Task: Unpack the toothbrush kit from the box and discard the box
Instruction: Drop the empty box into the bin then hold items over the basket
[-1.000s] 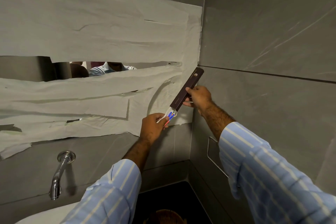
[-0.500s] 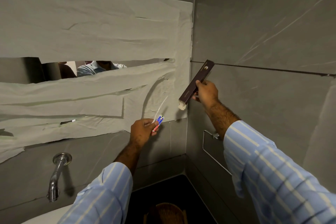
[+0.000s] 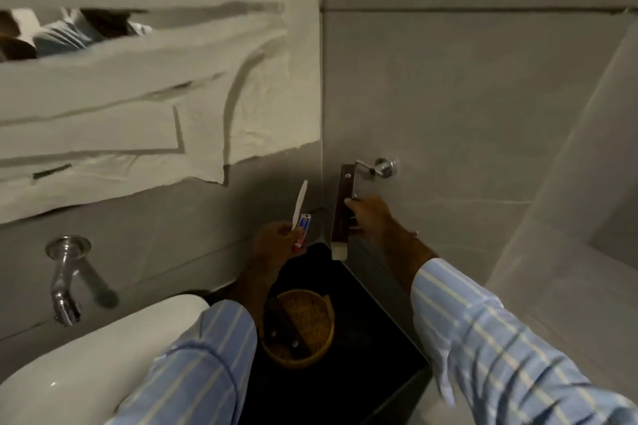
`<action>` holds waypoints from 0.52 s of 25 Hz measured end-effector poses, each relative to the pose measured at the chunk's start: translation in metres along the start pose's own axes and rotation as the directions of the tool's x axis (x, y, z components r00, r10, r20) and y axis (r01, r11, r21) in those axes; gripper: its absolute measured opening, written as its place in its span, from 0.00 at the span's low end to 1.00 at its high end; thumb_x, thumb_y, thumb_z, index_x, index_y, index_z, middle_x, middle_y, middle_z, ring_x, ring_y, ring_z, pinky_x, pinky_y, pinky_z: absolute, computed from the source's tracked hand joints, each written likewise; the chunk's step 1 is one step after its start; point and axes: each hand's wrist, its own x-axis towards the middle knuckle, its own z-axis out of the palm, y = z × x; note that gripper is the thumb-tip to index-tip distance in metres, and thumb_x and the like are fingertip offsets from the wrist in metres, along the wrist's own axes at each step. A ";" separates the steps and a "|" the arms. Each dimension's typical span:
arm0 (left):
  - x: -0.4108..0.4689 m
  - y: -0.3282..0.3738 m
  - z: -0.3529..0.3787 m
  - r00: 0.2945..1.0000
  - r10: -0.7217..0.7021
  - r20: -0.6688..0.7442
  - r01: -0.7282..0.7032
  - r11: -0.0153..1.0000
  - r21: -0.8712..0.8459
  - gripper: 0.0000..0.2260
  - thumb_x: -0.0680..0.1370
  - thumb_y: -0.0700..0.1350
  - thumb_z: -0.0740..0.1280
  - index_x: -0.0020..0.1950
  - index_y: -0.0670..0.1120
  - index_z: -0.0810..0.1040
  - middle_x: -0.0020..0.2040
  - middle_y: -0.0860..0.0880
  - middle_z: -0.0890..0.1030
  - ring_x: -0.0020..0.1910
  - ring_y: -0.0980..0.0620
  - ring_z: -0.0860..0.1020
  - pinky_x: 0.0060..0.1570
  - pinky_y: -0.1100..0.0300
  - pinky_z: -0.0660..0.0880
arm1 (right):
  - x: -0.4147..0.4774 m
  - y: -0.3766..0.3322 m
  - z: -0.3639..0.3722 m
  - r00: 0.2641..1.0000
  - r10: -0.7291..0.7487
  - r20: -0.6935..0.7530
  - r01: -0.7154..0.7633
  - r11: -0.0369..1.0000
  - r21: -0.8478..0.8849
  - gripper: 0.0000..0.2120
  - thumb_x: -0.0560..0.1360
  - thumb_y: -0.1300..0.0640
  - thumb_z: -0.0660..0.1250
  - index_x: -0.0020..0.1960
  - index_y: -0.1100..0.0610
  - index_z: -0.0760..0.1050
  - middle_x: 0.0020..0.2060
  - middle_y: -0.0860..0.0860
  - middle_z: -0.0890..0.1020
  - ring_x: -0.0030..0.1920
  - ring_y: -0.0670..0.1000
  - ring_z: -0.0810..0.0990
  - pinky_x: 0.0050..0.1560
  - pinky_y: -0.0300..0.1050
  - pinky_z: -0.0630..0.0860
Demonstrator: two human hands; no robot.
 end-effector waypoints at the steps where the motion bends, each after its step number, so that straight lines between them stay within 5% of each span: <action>1: -0.004 -0.015 0.011 0.996 -0.073 0.042 0.075 0.996 -0.046 0.06 0.79 0.43 0.69 0.50 0.41 0.83 0.45 0.43 0.86 0.45 0.46 0.85 0.43 0.56 0.83 | -0.002 0.020 -0.001 1.000 0.030 -0.003 -0.030 0.999 -0.012 0.15 0.79 0.57 0.65 0.60 0.66 0.78 0.56 0.65 0.82 0.55 0.64 0.82 0.56 0.60 0.81; 3: -0.016 -0.038 0.032 0.975 -0.200 0.100 0.209 0.974 -0.087 0.05 0.79 0.41 0.68 0.52 0.42 0.82 0.49 0.41 0.85 0.49 0.45 0.85 0.49 0.51 0.83 | -0.011 0.056 -0.007 0.995 0.098 -0.011 -0.098 0.995 -0.009 0.16 0.80 0.57 0.64 0.63 0.67 0.76 0.57 0.65 0.81 0.54 0.63 0.82 0.47 0.57 0.82; 5: -0.029 -0.059 0.050 0.960 -0.256 0.114 0.264 0.963 -0.058 0.04 0.79 0.43 0.68 0.49 0.44 0.82 0.47 0.44 0.86 0.44 0.51 0.86 0.42 0.58 0.82 | -0.023 0.088 -0.014 0.984 0.178 0.005 -0.178 0.984 0.016 0.16 0.80 0.57 0.63 0.65 0.64 0.75 0.56 0.63 0.81 0.50 0.59 0.82 0.42 0.53 0.82; 8: -0.053 -0.087 0.077 0.940 -0.316 0.128 0.318 0.948 0.010 0.06 0.79 0.45 0.68 0.47 0.45 0.83 0.41 0.49 0.84 0.36 0.59 0.83 0.37 0.66 0.79 | -0.042 0.136 -0.025 0.962 0.270 0.029 -0.270 0.963 0.012 0.13 0.81 0.58 0.61 0.62 0.62 0.76 0.50 0.59 0.81 0.48 0.56 0.82 0.53 0.57 0.81; 11: -0.085 -0.121 0.110 0.858 -0.448 0.252 0.477 0.877 -0.061 0.11 0.79 0.36 0.66 0.60 0.36 0.77 0.52 0.39 0.84 0.50 0.45 0.84 0.52 0.52 0.81 | -0.063 0.190 -0.043 0.931 0.364 0.031 -0.364 0.931 -0.011 0.14 0.80 0.57 0.61 0.61 0.62 0.78 0.52 0.60 0.83 0.51 0.58 0.84 0.55 0.57 0.81; 13: -0.104 -0.144 0.128 0.838 -0.474 0.268 0.492 0.871 0.003 0.10 0.79 0.38 0.67 0.60 0.37 0.78 0.54 0.38 0.84 0.51 0.43 0.84 0.51 0.50 0.82 | -0.078 0.225 -0.056 0.909 0.416 0.033 -0.416 0.909 -0.029 0.14 0.80 0.56 0.62 0.62 0.62 0.77 0.55 0.60 0.84 0.55 0.60 0.84 0.56 0.58 0.81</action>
